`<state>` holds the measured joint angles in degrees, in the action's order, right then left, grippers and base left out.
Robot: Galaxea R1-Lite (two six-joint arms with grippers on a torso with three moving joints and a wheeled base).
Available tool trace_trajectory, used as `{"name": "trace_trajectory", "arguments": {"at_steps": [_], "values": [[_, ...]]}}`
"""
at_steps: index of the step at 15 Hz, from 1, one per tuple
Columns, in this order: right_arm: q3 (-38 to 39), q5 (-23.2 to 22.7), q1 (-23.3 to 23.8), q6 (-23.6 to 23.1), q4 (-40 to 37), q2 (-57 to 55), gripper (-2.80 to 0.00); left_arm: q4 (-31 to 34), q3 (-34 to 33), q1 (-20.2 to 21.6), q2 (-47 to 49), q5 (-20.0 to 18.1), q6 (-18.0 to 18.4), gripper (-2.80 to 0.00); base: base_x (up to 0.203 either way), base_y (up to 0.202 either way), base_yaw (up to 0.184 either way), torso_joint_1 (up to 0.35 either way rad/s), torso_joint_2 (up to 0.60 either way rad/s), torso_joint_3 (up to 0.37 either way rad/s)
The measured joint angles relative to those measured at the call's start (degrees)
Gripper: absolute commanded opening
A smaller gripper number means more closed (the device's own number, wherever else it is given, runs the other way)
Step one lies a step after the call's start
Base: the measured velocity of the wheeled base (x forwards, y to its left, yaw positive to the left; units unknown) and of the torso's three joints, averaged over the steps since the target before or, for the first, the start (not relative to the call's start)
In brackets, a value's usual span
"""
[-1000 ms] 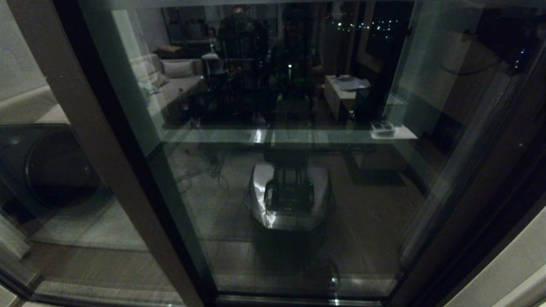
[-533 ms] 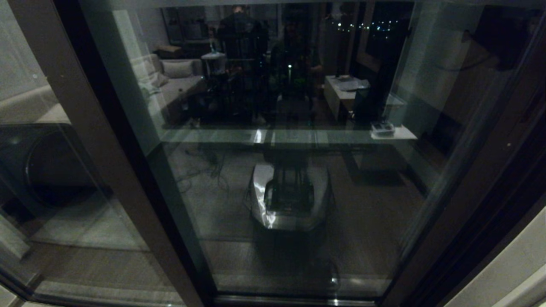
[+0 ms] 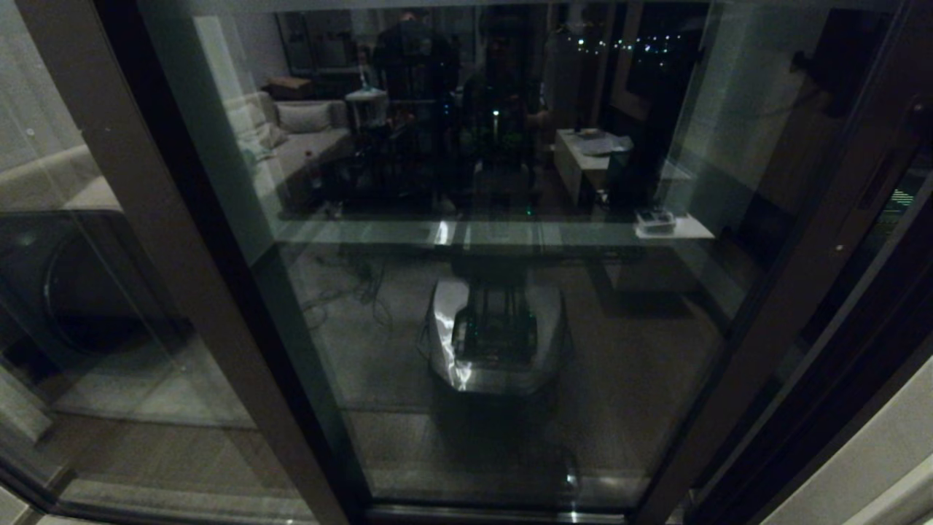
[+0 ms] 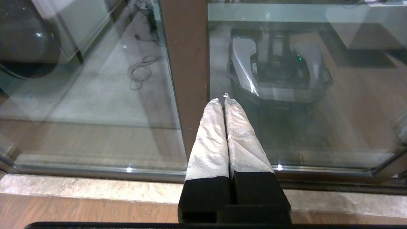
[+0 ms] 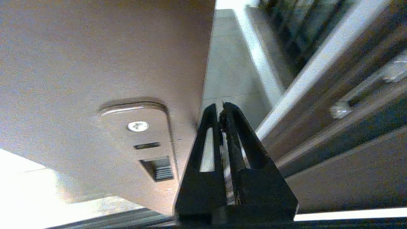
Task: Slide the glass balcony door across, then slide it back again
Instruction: Open the slid door
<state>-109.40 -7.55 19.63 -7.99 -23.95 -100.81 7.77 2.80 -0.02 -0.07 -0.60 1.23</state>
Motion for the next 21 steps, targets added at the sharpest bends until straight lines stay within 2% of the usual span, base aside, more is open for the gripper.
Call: {"name": "trace_trajectory", "arguments": {"at_steps": [15, 21], "values": [[2.1, 2.5, -9.7, 3.3, 0.0, 3.4, -2.8, 0.0, 0.0, 0.0, 0.0, 0.0, 0.0, -2.8, 0.0, 0.0, 0.0, 0.0, 0.0, 0.0], [2.4, 5.0, -14.0, 4.4, -0.1, 4.5, -2.8, 0.0, 0.0, 0.0, 0.0, 0.0, 0.0, -2.8, 0.0, 0.0, 0.0, 0.0, 0.0, 0.0]]}}
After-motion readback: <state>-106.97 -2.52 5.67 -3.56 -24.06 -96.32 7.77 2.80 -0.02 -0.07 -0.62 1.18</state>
